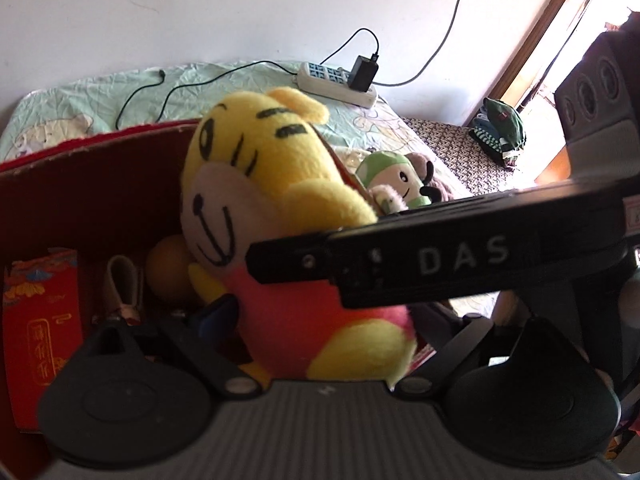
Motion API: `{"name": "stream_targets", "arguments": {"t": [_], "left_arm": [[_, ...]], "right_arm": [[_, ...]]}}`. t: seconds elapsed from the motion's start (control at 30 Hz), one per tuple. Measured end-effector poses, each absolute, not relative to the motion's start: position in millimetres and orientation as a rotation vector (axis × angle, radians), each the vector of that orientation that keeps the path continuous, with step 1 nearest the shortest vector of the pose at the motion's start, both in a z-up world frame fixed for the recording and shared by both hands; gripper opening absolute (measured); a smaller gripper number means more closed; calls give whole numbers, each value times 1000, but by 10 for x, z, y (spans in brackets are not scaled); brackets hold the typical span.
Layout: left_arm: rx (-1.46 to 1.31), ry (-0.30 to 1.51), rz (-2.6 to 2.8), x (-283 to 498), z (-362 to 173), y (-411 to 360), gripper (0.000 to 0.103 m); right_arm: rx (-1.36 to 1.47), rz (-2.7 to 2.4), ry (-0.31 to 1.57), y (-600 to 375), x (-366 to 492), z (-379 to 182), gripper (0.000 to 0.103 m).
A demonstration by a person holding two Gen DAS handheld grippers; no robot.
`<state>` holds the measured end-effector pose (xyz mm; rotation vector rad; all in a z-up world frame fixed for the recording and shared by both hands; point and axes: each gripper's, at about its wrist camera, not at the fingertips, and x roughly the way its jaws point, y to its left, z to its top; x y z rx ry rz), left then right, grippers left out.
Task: Organize objects
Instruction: 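Lower the tiger plush into the red box and open the right gripper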
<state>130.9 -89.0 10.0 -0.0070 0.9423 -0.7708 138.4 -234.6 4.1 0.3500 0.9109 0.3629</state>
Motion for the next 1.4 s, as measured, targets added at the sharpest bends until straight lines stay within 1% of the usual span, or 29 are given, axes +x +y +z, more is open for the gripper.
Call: {"name": "stream_targets", "arguments": {"t": [0.27, 0.37, 0.4, 0.43, 0.53, 0.7, 0.77, 1.4], "left_arm": [[27, 931, -779, 1286, 144, -959, 94], [44, 921, -791, 1254, 171, -1020, 95], [52, 923, -795, 1252, 164, -1046, 95], [56, 924, -794, 1251, 159, -1067, 96], [34, 931, -797, 1281, 165, -1052, 96], [-16, 964, -792, 1351, 129, -1032, 98], [-12, 964, -780, 1337, 135, -1036, 98], [17, 977, -559, 1148, 328, -870, 100]], "right_arm": [[494, 314, 819, -2599, 1221, 146, 62], [545, 306, 793, -2677, 1174, 154, 61], [545, 302, 792, -2687, 1166, 146, 60], [544, 300, 793, -2690, 1158, 136, 56], [539, 291, 790, -2694, 1135, 105, 49], [555, 294, 791, -2718, 1079, 33, 46], [539, 290, 786, -2710, 1055, 32, 43], [536, 282, 722, -2732, 834, 52, 44]]}}
